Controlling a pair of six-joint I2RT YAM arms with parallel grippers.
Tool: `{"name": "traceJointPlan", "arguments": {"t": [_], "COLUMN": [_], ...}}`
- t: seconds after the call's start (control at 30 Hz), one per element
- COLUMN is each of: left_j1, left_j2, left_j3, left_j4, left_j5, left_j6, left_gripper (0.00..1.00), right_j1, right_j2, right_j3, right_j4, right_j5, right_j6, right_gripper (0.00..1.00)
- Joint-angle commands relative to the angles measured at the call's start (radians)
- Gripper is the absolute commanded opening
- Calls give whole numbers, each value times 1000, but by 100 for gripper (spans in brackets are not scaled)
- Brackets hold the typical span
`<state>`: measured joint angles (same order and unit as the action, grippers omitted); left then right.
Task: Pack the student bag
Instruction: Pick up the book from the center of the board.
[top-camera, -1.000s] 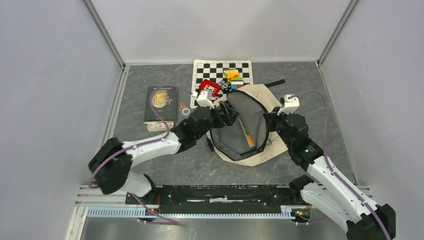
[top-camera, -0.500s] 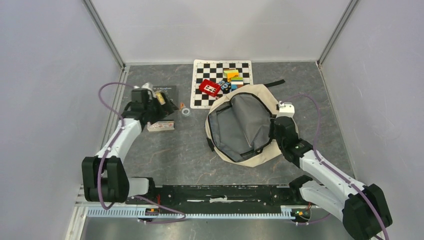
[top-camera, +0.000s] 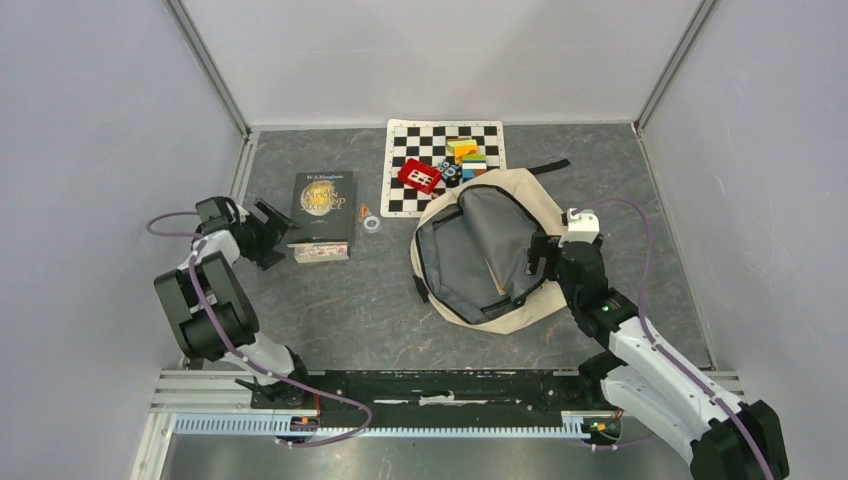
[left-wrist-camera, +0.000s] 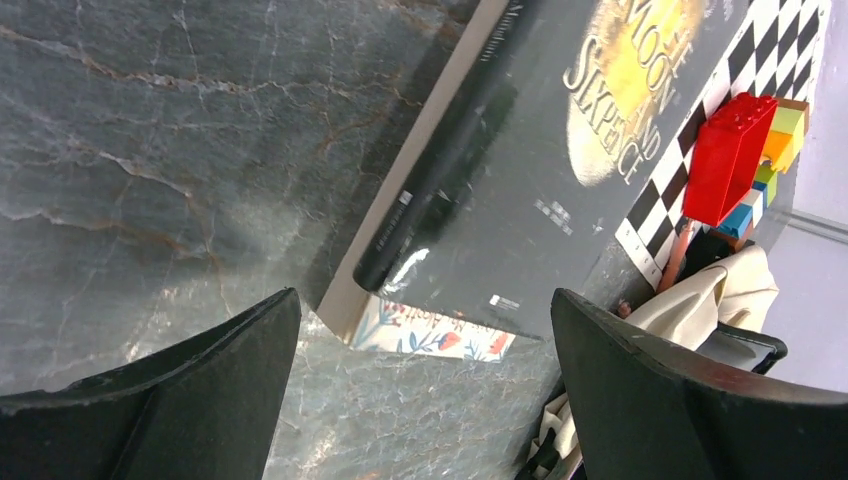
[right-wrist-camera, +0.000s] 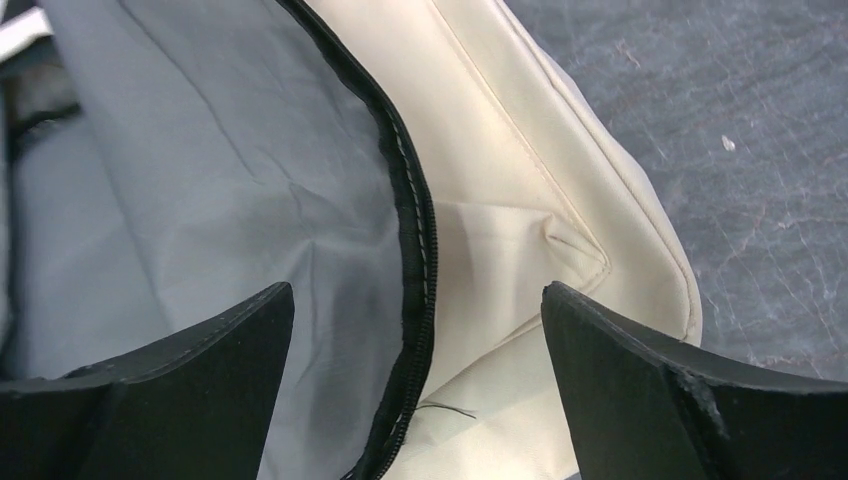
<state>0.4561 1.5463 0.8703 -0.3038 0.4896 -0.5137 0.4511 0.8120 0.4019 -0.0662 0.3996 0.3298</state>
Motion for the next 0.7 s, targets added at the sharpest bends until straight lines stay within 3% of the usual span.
{"name": "traceJointPlan", "arguments": {"t": [0.0, 0.2, 0.37, 0.67], "left_j1": [13, 16, 25, 34], "left_j2": [76, 181, 243, 222], "left_j3": [40, 82, 99, 96], "left_j4": [72, 108, 131, 141], "left_j5": [114, 155, 207, 220], "left_j6": [-23, -41, -64, -66], "left_gripper": [100, 95, 76, 47], "right_j1": [-2, -2, -1, -2], "right_j2": [-61, -88, -94, -98], "right_j3": [-6, 27, 55, 59], "right_j4": [59, 59, 49, 36], "right_j5": [-64, -110, -110, -119], "right_j6": [-34, -42, -46, -33], "right_gripper": [98, 98, 98, 98]}}
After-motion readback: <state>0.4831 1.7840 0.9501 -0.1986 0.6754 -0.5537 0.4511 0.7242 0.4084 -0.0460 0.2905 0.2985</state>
